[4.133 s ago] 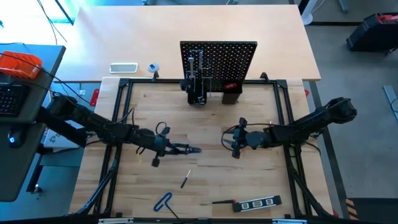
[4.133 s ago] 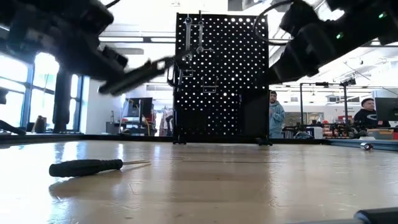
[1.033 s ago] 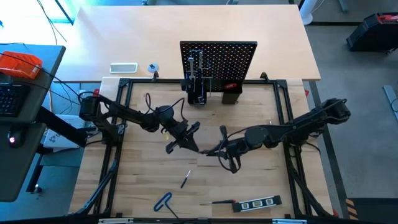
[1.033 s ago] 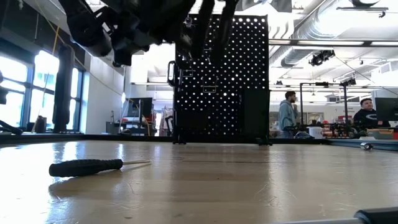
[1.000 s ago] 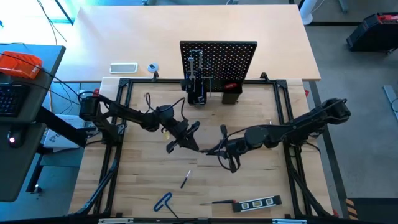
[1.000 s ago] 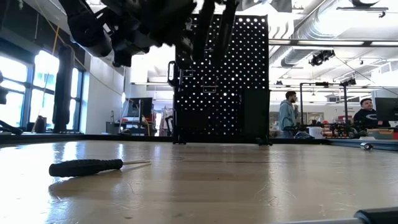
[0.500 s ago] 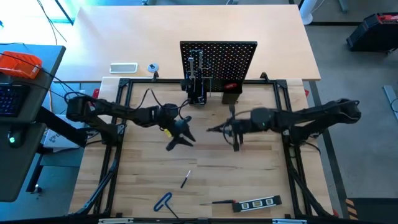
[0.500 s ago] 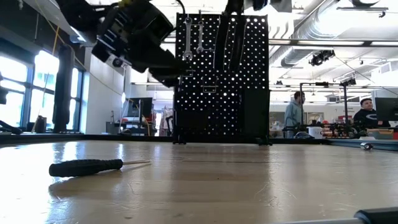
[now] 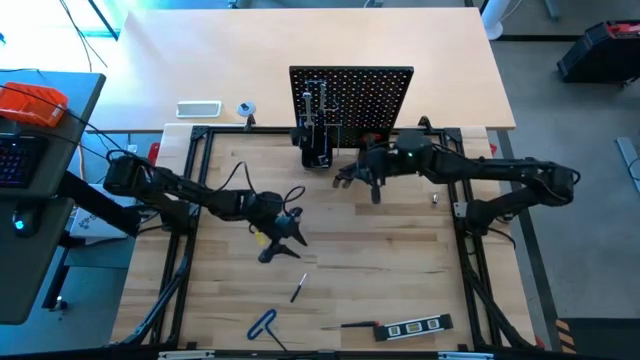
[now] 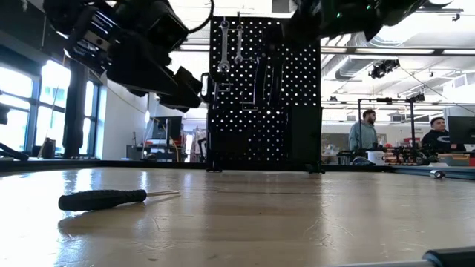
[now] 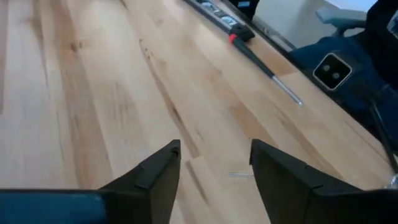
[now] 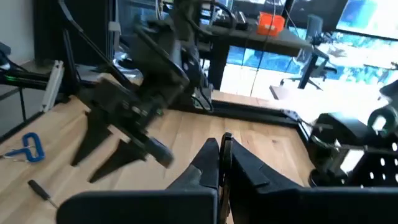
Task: Hang tools onto peg board
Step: Hang the wire stripper on the pegboard
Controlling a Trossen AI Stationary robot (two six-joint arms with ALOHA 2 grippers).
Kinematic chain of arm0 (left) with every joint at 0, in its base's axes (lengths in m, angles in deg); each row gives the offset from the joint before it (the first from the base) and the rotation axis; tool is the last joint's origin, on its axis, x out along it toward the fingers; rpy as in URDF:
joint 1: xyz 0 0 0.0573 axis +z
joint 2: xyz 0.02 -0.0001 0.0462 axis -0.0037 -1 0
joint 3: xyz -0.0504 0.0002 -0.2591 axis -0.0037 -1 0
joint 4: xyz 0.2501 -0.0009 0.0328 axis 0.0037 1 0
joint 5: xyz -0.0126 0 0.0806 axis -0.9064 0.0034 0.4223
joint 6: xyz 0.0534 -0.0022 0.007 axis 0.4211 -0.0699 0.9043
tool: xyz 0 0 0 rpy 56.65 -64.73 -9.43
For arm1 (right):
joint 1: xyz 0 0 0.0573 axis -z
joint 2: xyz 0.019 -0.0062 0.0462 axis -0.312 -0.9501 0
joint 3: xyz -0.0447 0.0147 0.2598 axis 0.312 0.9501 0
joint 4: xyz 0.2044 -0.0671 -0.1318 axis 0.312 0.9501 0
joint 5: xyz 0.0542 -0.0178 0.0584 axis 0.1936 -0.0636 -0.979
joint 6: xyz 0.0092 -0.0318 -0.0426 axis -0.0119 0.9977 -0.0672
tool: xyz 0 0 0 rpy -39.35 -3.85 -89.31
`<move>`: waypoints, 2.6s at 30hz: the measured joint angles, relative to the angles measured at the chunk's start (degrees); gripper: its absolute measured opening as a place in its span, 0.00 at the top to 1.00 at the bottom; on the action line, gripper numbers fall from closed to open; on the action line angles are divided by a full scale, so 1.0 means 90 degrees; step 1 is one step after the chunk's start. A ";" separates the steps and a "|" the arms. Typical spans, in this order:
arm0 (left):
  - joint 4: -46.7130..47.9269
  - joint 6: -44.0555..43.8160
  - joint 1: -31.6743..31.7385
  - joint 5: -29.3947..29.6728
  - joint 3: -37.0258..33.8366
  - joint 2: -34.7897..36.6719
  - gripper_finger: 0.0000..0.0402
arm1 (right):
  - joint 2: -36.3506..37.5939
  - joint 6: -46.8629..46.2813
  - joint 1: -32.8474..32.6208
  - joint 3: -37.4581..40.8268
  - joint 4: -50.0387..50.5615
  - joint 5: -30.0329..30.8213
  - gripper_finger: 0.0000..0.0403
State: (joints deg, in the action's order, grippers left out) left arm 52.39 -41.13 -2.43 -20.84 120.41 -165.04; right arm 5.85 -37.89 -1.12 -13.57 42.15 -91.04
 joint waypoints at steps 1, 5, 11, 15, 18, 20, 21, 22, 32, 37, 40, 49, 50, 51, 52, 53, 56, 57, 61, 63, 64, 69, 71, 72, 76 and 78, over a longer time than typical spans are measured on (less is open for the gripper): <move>-0.0128 -0.0028 -0.0034 0.0025 -0.0023 -0.0003 0.52 | -0.0077 -0.0002 0.0074 0.0000 -0.0005 -0.0028 1.00; -0.0334 -0.0105 -0.0117 0.0035 -0.0032 -0.0008 0.45 | -0.0396 -0.0017 0.0324 -0.0030 -0.0005 -0.0344 1.00; -0.0533 -0.0286 -0.0222 0.0108 -0.0035 -0.0040 0.37 | -0.0936 0.0234 0.0462 -0.0823 0.0421 -0.0647 1.00; -0.0496 -0.0441 -0.0219 0.0289 -0.0035 -0.0046 0.36 | -0.1386 0.0625 0.0496 -0.1616 0.1574 -0.0712 1.00; -0.0475 -0.0510 -0.0241 0.0311 -0.0035 -0.0047 0.36 | -0.1564 0.0827 0.0496 -0.2101 0.2227 -0.0742 1.00; -0.0472 -0.0507 -0.0282 0.0327 -0.0035 -0.0047 0.36 | -0.1591 0.0929 0.0496 -0.2287 0.2522 -0.0740 1.00; -0.0466 -0.0505 -0.0303 0.0338 -0.0035 -0.0047 0.36 | -0.1591 0.0941 0.0496 -0.2340 0.2571 -0.0738 1.00; -0.0451 -0.0505 -0.0310 0.0338 -0.0035 -0.0047 0.36 | -0.1591 0.0944 0.0510 -0.2377 0.2577 -0.0737 1.00; -0.0443 -0.0451 -0.0309 0.0372 -0.0035 -0.0047 0.36 | -0.1601 0.0942 0.0904 -0.2363 0.2775 -0.0765 1.00; -0.0456 -0.0451 -0.0309 0.0381 -0.0035 -0.0047 0.36 | -0.1655 0.0942 0.1012 -0.2361 0.2730 -0.0997 1.00; -0.0463 -0.0451 -0.0307 0.0392 -0.0035 -0.0047 0.36 | -0.1835 0.0940 0.1129 -0.2361 0.2734 -0.1093 1.00; -0.0431 -0.0556 -0.0307 0.0398 -0.0035 -0.0047 0.36 | -0.2138 0.1013 0.1217 -0.2353 0.2580 -0.1136 1.00; -0.0413 -0.0554 -0.0304 0.0399 -0.0035 -0.0049 0.36 | -0.2135 0.1013 0.1215 -0.2355 0.2574 -0.1136 1.00; -0.0409 -0.0543 -0.0304 0.0398 -0.0035 -0.0049 0.36 | -0.2119 0.1013 0.1215 -0.2356 0.2589 -0.1136 1.00; -0.0408 -0.0511 -0.0304 0.0398 -0.0035 -0.0049 0.36 | -0.2099 0.1025 0.1215 -0.2356 0.2606 -0.1134 1.00; -0.0409 -0.0490 -0.0304 0.0397 -0.0035 -0.0049 0.36 | -0.2082 0.1048 0.1215 -0.2356 0.2590 -0.1136 1.00; -0.0411 -0.0446 -0.0283 0.0397 -0.0035 -0.0049 0.36 | -0.2057 0.1088 0.1215 -0.2365 0.2503 -0.1136 1.00; -0.0414 -0.0442 -0.0276 0.0397 -0.0035 -0.0049 0.36 | -0.2057 0.1112 0.1218 -0.2365 0.2498 -0.1134 1.00; -0.0402 -0.0437 -0.0241 0.0397 -0.0035 -0.0049 0.36 | -0.2056 0.1112 0.1283 -0.2365 0.2289 -0.1138 1.00; -0.0402 -0.0434 -0.0241 0.0397 -0.0035 -0.0049 0.36 | -0.2053 0.1112 0.1340 -0.2365 0.2246 -0.1136 1.00; -0.0402 -0.0435 -0.0241 0.0394 -0.0035 -0.0049 0.36 | -0.2053 0.1112 0.1369 -0.2365 0.2249 -0.1136 1.00; -0.0368 -0.0437 -0.0244 0.0392 -0.0035 -0.0049 0.36 | -0.2053 0.1107 0.1436 -0.2365 0.2261 -0.1155 1.00; -0.0368 -0.0437 -0.0244 0.0392 -0.0035 -0.0049 0.36 | -0.2057 0.1107 0.1465 -0.2365 0.2295 -0.1177 1.00; -0.0366 -0.0434 -0.0244 0.0392 -0.0035 -0.0049 0.36 | -0.2064 0.1100 0.1475 -0.2365 0.2293 -0.1198 1.00; -0.0365 -0.0434 -0.0237 0.0392 -0.0035 -0.0049 0.36 | -0.2077 0.1041 0.1511 -0.2365 0.2293 -0.1270 1.00; -0.0358 -0.0437 -0.0236 0.0392 -0.0035 -0.0049 0.36 | -0.2077 0.0997 0.1513 -0.2365 0.2283 -0.1347 1.00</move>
State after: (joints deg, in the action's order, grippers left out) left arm 49.17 -45.06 -4.56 -17.32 120.09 -165.48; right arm -12.85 -28.91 12.49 -34.86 62.70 -103.16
